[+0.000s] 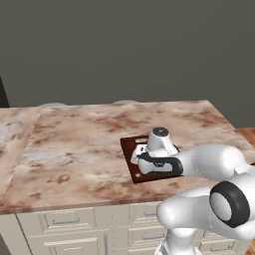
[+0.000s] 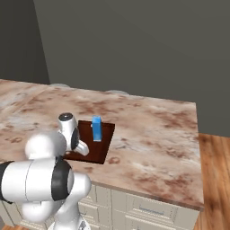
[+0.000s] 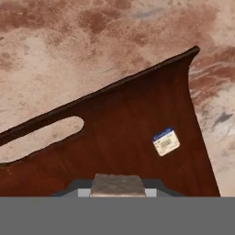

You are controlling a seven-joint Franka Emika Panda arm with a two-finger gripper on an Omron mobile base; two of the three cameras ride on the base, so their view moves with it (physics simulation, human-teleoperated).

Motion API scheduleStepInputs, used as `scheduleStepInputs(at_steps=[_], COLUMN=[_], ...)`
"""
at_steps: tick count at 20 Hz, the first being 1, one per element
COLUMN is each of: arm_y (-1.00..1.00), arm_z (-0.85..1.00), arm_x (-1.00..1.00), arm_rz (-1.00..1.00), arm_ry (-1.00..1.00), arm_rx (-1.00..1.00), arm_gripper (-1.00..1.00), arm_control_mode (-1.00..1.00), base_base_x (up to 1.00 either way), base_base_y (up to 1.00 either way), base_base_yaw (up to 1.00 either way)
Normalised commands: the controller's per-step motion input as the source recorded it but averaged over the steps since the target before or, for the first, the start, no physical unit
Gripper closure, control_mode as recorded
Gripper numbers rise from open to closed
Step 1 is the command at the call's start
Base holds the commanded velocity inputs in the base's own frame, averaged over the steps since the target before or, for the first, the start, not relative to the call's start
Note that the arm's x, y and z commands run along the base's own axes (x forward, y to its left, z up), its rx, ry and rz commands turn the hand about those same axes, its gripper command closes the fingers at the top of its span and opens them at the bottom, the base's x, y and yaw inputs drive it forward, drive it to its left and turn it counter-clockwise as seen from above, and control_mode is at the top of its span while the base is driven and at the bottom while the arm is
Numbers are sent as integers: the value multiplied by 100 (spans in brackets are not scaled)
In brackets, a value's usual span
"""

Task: Take out the milk from the fridge and place it on the tray on the counter. Then take the sugar cube near the tray and place it in the tray.

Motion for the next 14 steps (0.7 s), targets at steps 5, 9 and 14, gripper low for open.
scheduleStepInputs(at_steps=[5, 9, 14], arm_y=[0, 0, 0], arm_z=[-38, -33, -1], arm_x=[0, 0, 1], arm_rz=[0, 0, 0], arm_ry=[0, 0, -1], arm_rx=[0, 0, 0], arm_gripper=[100, 100, -100], arm_control_mode=[-100, -100, -100], base_base_x=[0, 0, 0], base_base_y=[0, 0, 0], base_base_yaw=[0, 0, 0])
